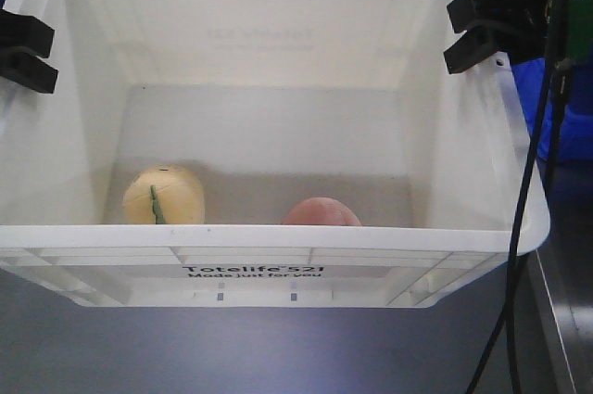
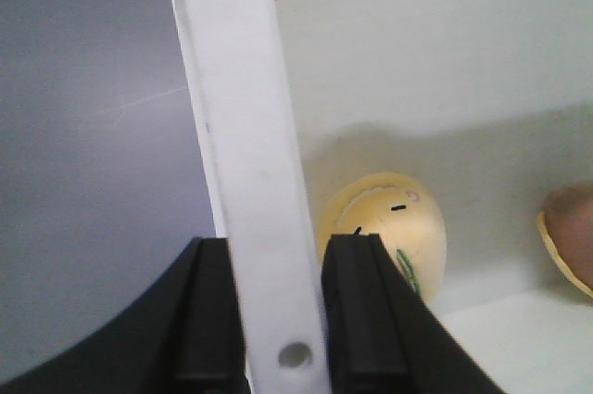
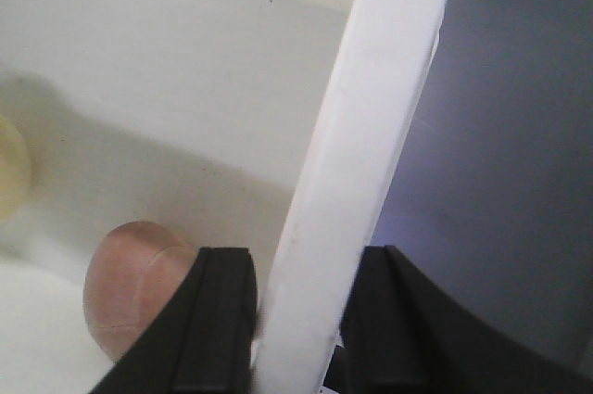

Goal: Place moving items into box and shelve
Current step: 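Hold the crate with both grippers while the base drives away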

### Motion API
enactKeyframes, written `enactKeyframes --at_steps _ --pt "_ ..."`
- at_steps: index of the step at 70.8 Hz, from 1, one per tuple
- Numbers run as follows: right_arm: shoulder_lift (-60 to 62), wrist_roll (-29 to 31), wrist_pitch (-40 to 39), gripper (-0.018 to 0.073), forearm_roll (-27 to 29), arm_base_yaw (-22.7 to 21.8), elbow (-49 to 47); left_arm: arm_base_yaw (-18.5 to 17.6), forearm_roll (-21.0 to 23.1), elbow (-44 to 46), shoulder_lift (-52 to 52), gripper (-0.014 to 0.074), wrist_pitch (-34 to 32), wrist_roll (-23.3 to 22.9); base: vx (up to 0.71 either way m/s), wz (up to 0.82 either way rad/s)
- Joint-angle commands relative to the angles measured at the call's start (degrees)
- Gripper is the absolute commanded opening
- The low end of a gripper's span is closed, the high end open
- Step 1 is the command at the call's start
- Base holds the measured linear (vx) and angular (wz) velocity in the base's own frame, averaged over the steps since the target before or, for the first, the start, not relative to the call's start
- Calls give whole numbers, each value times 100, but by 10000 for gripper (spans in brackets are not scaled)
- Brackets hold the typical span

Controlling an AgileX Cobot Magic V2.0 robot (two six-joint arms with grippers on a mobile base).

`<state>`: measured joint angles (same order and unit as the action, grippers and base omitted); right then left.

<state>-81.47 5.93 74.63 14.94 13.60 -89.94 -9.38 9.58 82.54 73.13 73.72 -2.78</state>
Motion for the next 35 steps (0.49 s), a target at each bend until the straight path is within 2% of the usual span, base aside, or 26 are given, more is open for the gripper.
enactKeyframes --at_steps 1,17,35 --pt "260 152 -452 -11 381 -8 -221 -14 323 252 -223 -17 -557 57 41 -38" --pt "260 152 -446 -11 381 -8 -221 -14 317 252 -222 -17 -557 57 42 -29" --pt "260 152 -457 -11 372 -8 -216 -14 322 252 -222 -17 -554 57 45 -12"
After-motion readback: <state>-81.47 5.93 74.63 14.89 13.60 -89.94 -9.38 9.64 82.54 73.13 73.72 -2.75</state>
